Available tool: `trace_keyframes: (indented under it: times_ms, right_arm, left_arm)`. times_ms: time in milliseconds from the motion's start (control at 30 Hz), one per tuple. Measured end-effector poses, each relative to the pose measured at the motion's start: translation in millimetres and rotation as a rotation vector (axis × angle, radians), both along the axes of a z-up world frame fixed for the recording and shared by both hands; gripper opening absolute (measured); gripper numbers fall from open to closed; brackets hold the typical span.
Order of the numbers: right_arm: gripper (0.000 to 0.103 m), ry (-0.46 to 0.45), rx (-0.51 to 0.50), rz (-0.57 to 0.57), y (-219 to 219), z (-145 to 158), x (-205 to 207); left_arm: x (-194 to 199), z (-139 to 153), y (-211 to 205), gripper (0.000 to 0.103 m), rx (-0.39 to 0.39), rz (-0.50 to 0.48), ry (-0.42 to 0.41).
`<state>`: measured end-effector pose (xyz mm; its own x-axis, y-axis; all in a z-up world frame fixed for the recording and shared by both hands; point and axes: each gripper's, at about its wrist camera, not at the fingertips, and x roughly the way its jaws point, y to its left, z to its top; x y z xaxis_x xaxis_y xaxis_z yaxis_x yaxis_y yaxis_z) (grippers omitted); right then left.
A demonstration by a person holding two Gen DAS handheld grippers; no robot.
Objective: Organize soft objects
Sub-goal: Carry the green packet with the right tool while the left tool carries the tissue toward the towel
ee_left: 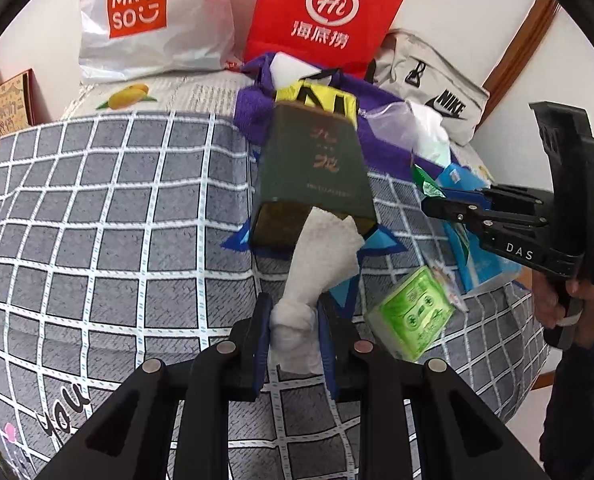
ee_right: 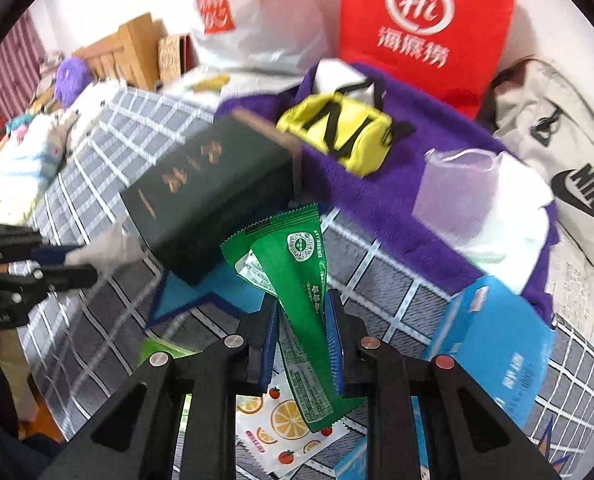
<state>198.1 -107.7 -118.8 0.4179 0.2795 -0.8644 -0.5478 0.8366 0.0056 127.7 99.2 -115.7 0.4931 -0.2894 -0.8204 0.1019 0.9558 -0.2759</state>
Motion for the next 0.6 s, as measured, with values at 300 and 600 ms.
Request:
trace_keyframes:
  times_ms: [300, 600]
  right_arm:
    - [0.022, -0.03, 0.058, -0.046, -17.7, 23.9, -18.7]
    - [0.022, -0.093, 0.081, -0.094, -49.2, 51.1, -37.1]
  left_arm:
    - [-0.7, 28.7, -7.7, 0.021, 0.017, 0.003, -0.062]
    - [6.8, 50.7, -22.4, 0.021, 0.034, -0.003, -0.105]
